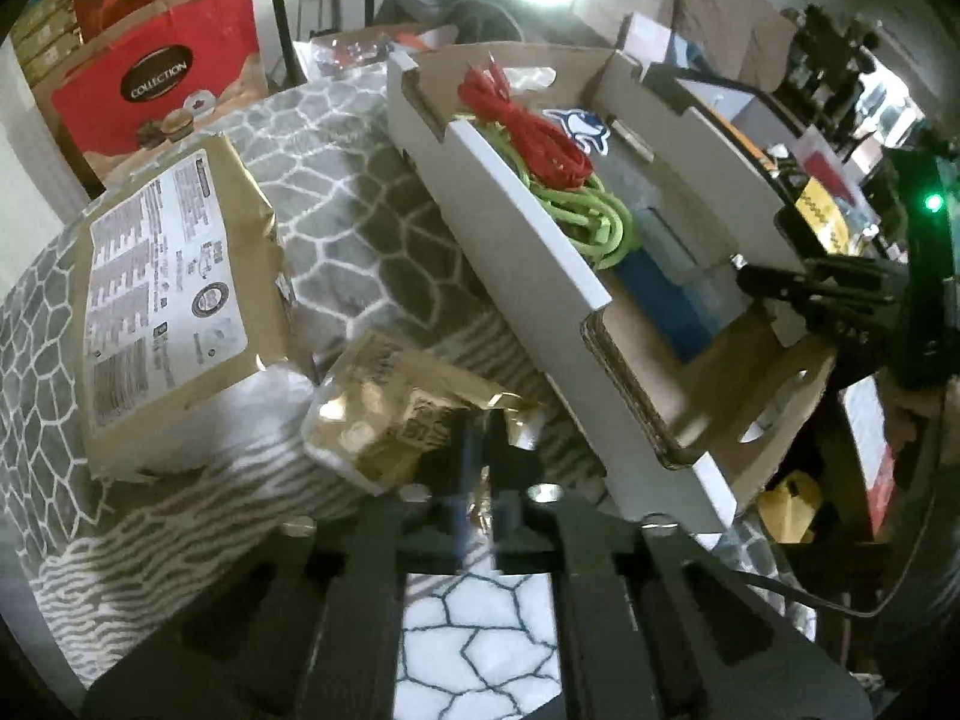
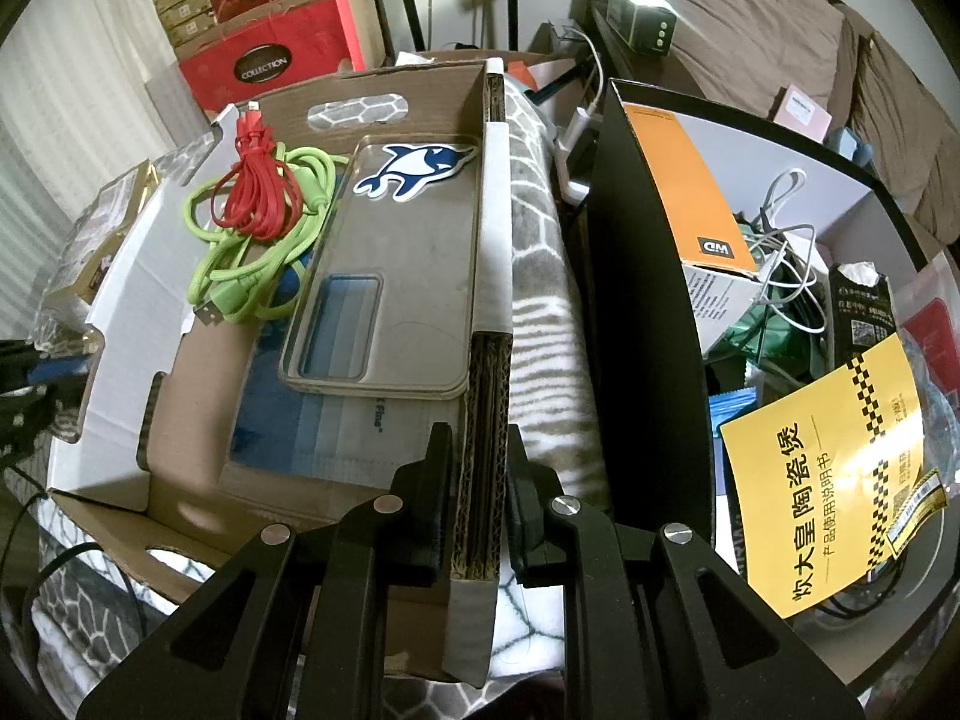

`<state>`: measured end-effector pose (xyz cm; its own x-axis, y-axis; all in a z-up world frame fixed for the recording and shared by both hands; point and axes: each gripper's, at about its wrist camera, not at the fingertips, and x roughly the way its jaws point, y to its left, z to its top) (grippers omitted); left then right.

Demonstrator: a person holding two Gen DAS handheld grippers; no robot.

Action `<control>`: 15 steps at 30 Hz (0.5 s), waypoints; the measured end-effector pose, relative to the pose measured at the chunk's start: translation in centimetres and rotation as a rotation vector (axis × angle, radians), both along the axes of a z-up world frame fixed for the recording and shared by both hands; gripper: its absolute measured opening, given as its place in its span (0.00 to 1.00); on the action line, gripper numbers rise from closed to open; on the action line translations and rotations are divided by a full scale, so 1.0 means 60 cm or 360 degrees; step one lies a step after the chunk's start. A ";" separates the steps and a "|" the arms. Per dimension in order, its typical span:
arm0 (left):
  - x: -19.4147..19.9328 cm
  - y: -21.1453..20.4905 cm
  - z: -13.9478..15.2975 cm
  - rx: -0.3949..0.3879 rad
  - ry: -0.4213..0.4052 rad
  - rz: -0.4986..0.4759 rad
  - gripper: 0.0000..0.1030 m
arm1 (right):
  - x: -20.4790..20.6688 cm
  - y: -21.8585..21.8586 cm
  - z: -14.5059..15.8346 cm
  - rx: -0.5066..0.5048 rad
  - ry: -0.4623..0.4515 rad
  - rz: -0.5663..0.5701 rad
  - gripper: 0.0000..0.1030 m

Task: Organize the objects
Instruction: 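Move the left tool to the small gold packet and close on it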

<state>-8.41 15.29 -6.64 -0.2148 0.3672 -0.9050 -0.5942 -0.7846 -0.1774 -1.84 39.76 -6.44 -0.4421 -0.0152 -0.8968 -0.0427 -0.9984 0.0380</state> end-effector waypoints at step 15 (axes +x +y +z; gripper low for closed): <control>-0.054 -0.003 0.159 0.0294 0.0130 0.0087 0.00 | -0.001 -0.005 0.002 0.0015 -0.0002 0.0000 0.15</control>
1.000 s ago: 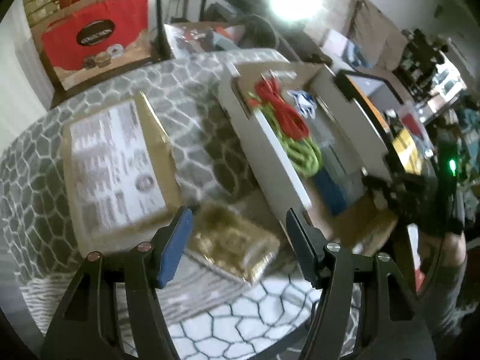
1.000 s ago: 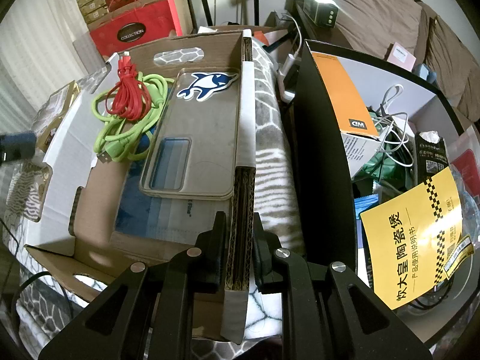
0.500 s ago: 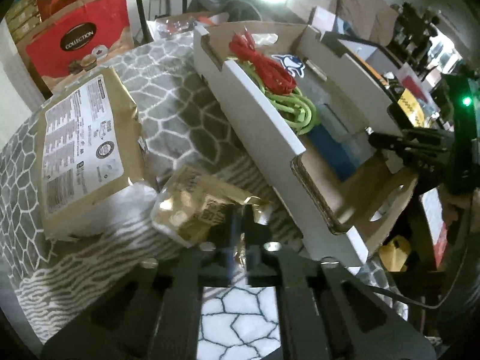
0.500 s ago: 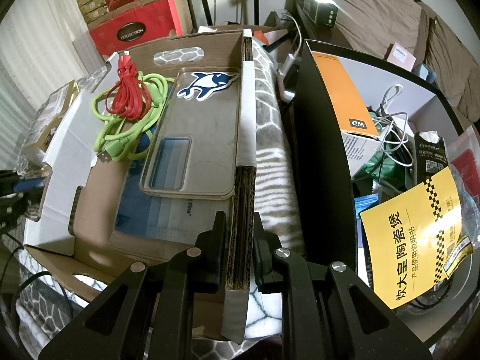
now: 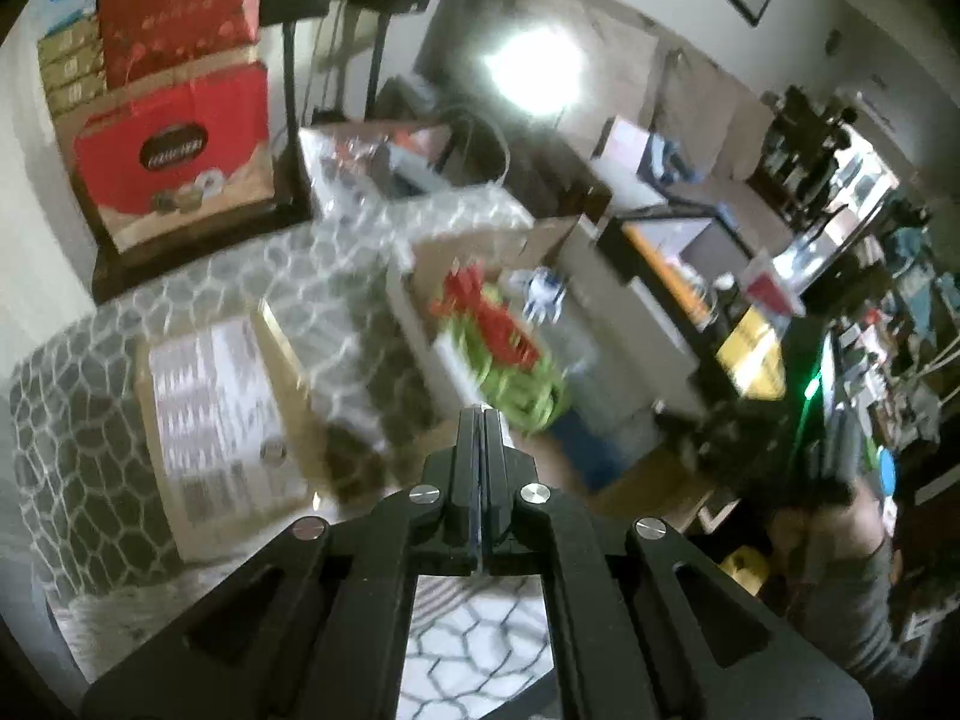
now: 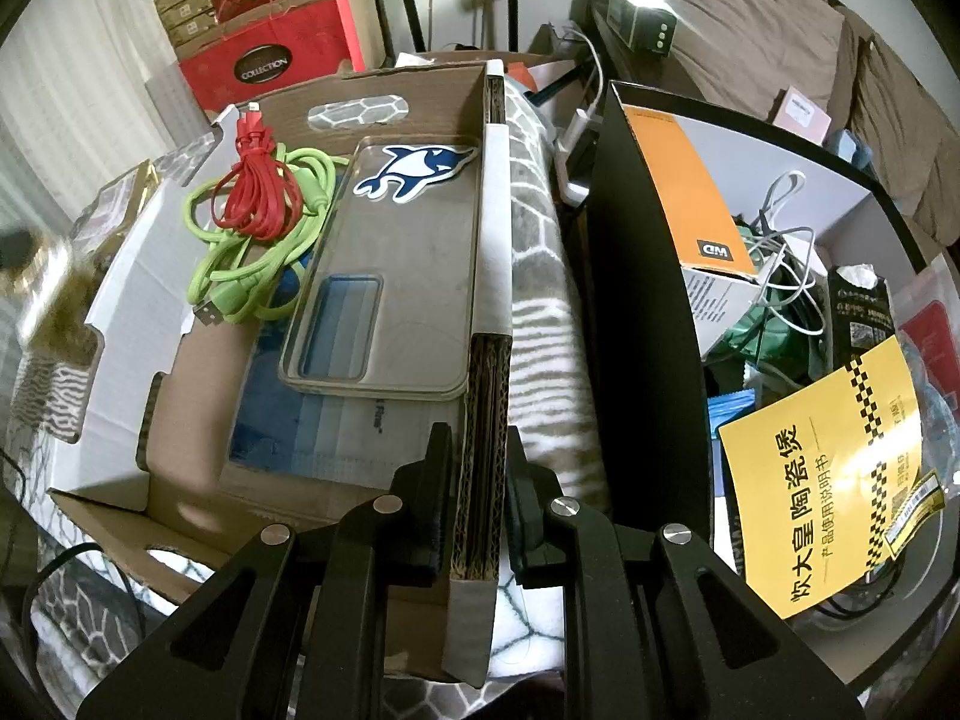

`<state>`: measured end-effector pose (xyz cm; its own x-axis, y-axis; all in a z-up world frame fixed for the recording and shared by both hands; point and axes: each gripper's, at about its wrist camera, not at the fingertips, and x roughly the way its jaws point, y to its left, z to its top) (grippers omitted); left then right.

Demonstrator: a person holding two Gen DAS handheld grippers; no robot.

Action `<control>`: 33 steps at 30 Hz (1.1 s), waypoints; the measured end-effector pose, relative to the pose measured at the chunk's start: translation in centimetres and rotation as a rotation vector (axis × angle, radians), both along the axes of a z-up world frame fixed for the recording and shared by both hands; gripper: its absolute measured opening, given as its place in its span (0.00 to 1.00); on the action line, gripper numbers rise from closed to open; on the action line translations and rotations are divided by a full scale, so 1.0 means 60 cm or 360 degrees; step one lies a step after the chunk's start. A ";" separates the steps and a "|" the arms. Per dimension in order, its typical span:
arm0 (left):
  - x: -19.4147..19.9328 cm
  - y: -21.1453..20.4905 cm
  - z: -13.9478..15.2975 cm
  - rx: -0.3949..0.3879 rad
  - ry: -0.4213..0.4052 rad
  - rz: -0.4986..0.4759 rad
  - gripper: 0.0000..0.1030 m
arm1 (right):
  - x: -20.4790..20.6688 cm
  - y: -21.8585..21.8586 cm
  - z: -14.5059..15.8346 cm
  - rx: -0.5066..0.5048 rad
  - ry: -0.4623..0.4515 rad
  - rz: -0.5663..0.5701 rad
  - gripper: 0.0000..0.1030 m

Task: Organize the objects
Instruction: 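Carry the small gold packet over the box and release it inside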

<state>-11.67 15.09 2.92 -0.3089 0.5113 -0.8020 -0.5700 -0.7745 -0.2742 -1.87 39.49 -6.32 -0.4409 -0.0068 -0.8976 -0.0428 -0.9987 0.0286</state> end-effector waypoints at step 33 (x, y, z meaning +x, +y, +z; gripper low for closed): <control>-0.110 0.299 -0.099 -0.0048 -0.0218 -0.0038 0.10 | -0.004 -0.004 0.002 0.0010 -0.0010 0.0009 0.15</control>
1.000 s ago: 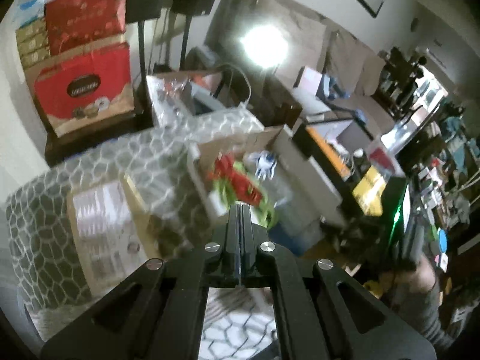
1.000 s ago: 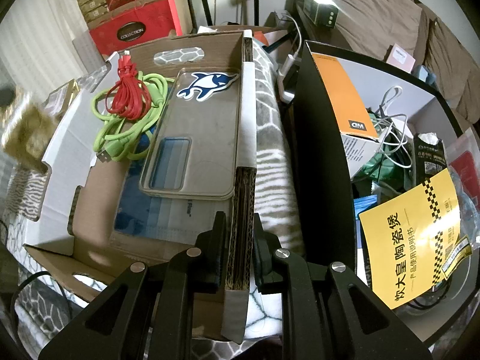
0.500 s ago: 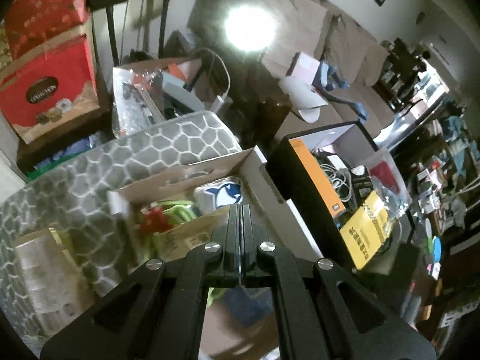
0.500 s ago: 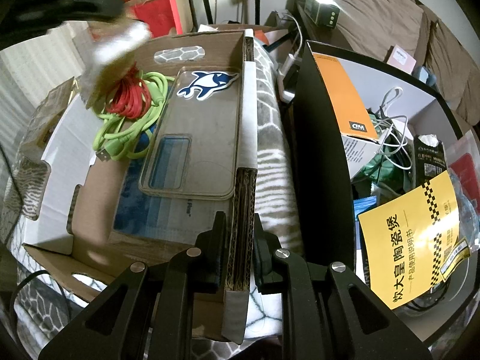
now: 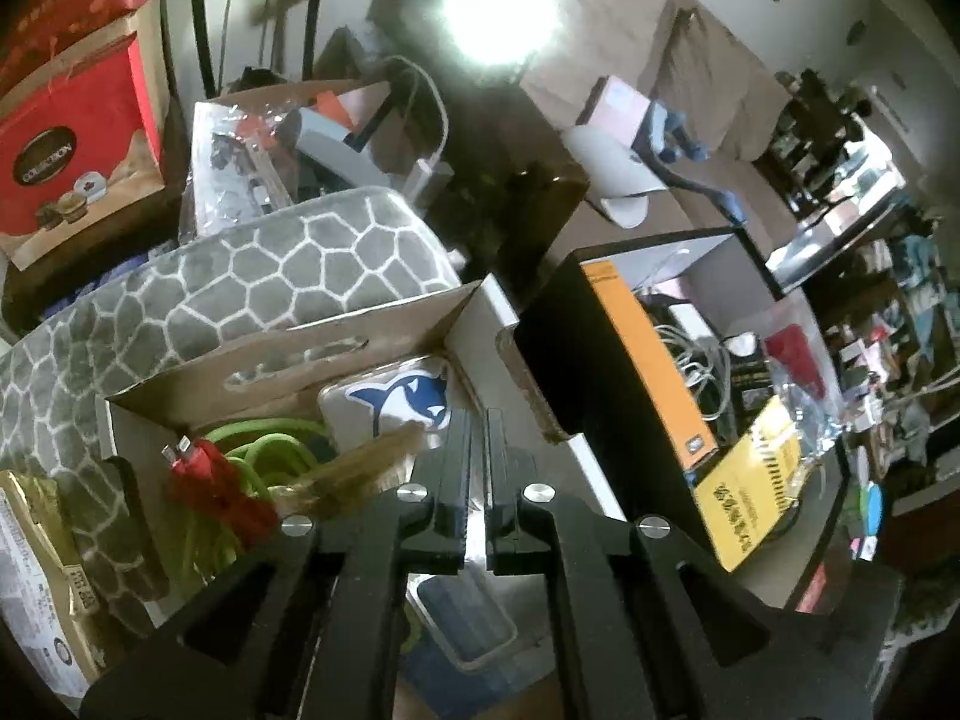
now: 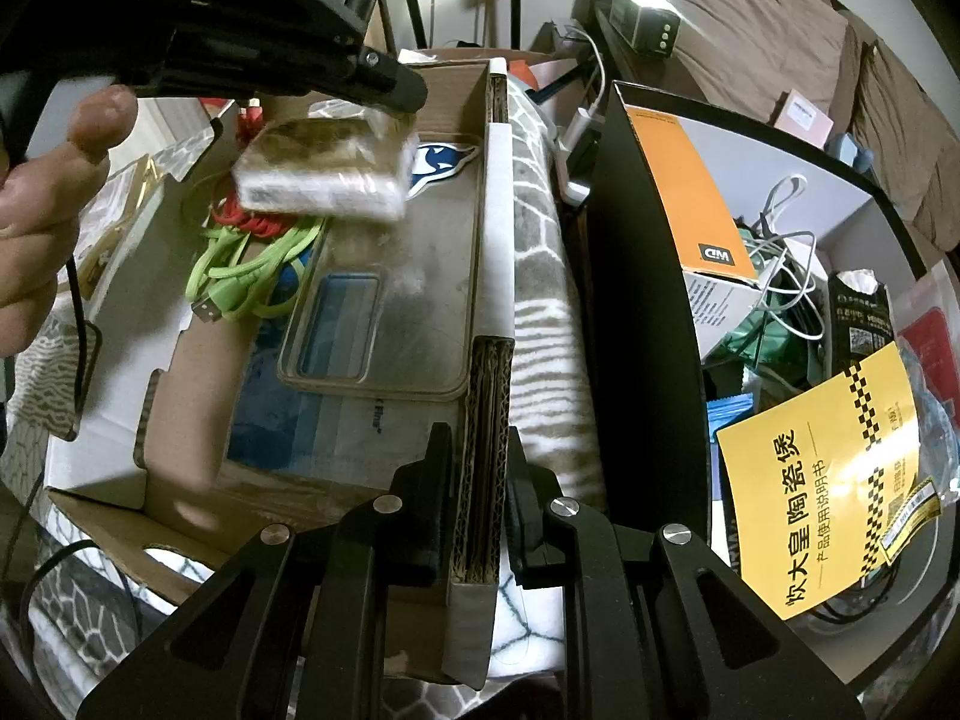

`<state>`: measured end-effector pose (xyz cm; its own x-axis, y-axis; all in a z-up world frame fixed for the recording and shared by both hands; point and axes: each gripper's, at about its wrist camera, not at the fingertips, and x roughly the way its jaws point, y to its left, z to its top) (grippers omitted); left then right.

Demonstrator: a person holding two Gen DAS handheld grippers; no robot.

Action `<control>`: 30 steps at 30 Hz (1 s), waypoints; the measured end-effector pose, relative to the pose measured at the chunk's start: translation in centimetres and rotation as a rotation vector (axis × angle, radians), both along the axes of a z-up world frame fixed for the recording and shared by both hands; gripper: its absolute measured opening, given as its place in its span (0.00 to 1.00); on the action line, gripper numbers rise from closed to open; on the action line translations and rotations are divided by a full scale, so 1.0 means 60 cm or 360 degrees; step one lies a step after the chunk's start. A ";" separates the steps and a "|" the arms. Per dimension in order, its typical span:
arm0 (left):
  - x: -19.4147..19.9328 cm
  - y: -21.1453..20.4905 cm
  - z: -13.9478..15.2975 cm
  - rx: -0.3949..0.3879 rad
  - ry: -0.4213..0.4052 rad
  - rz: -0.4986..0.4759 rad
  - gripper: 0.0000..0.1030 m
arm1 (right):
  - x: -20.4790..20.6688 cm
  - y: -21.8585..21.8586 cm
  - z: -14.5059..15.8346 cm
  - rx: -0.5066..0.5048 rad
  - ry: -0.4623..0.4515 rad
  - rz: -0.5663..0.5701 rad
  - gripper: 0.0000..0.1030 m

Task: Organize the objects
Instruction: 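Carry the small gold packet over the box and release it inside, then grasp the large gold food bag by its edge with the left tool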

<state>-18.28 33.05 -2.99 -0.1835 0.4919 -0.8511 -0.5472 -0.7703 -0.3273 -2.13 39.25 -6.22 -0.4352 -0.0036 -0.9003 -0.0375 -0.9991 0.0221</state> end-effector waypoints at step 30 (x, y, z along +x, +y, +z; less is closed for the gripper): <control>0.000 -0.489 -0.041 -0.0239 -0.0033 0.0666 0.68 | -0.002 -0.007 0.000 0.0030 -0.0003 -0.0007 0.16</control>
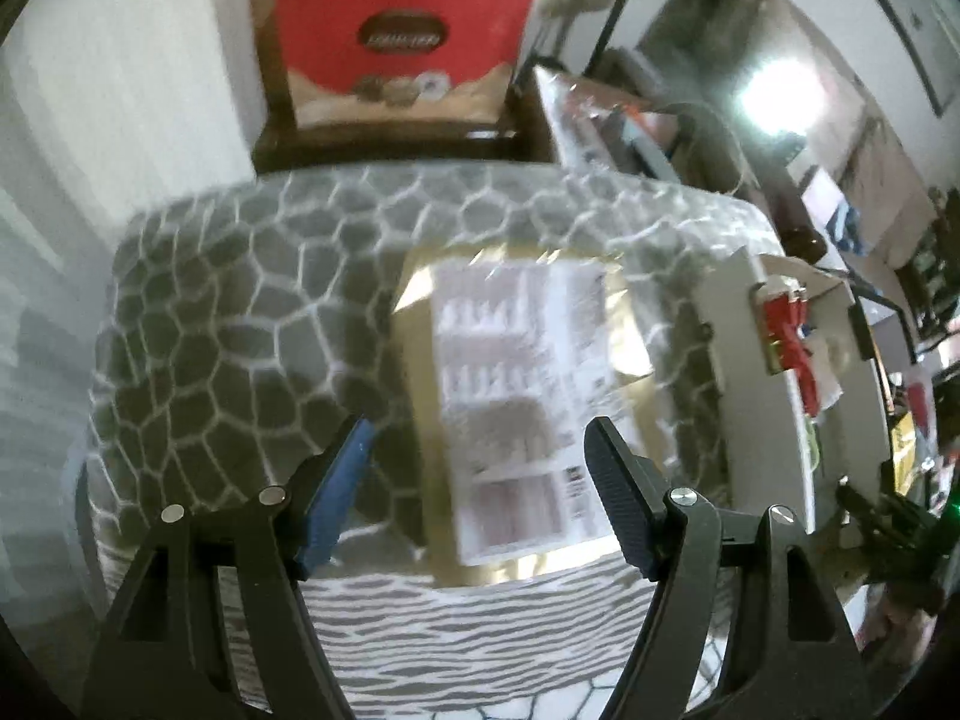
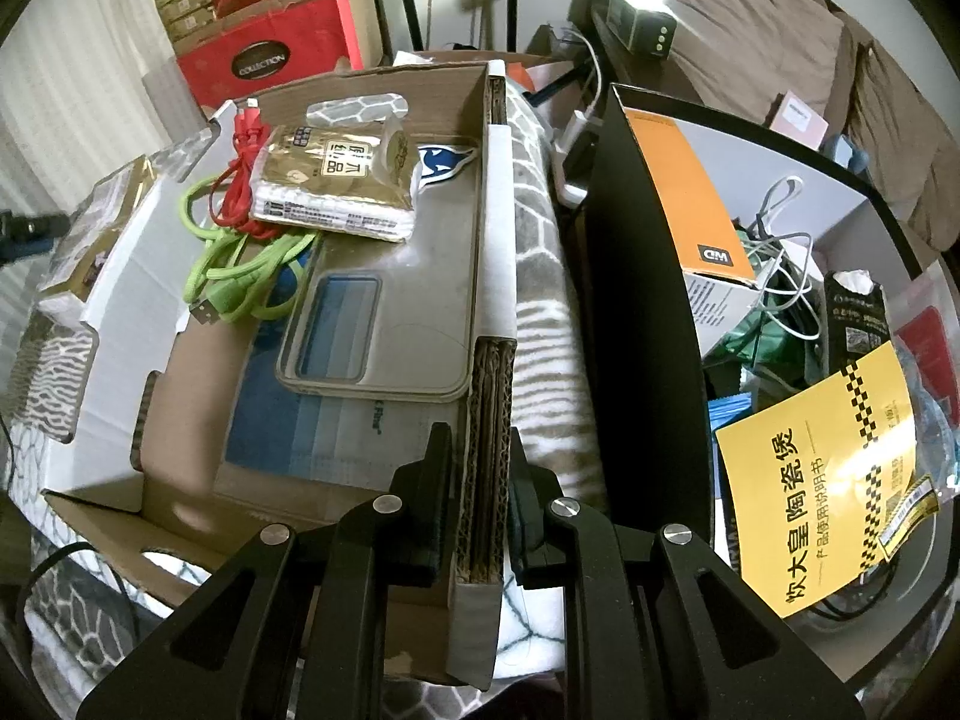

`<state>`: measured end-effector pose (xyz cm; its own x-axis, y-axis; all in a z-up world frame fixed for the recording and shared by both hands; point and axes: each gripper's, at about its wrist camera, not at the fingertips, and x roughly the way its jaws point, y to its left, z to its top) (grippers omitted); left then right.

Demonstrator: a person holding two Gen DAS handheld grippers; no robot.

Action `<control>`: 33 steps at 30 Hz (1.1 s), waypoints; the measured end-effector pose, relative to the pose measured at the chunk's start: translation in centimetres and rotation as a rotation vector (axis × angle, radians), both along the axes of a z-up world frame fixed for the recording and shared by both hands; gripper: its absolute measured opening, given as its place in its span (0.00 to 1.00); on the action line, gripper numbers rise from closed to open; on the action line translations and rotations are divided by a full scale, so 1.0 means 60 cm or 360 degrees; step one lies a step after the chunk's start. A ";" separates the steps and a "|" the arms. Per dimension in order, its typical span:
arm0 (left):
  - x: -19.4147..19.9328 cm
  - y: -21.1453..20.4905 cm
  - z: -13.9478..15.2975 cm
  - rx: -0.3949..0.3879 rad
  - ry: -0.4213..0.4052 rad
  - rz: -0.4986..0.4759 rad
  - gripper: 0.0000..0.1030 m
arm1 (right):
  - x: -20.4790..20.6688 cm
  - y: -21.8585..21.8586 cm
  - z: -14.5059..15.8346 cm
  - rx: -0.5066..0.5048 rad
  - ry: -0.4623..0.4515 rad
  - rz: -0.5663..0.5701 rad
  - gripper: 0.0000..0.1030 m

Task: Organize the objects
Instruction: 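Grasp the large gold food bag by its edge with the left tool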

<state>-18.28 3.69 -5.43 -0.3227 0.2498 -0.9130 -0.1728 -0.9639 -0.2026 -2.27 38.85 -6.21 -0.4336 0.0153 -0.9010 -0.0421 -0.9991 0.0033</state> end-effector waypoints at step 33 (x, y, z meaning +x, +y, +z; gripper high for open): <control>0.027 -0.033 0.092 0.0472 0.0126 -0.0060 0.07 | -0.002 -0.021 0.001 0.0029 0.0045 0.0075 0.15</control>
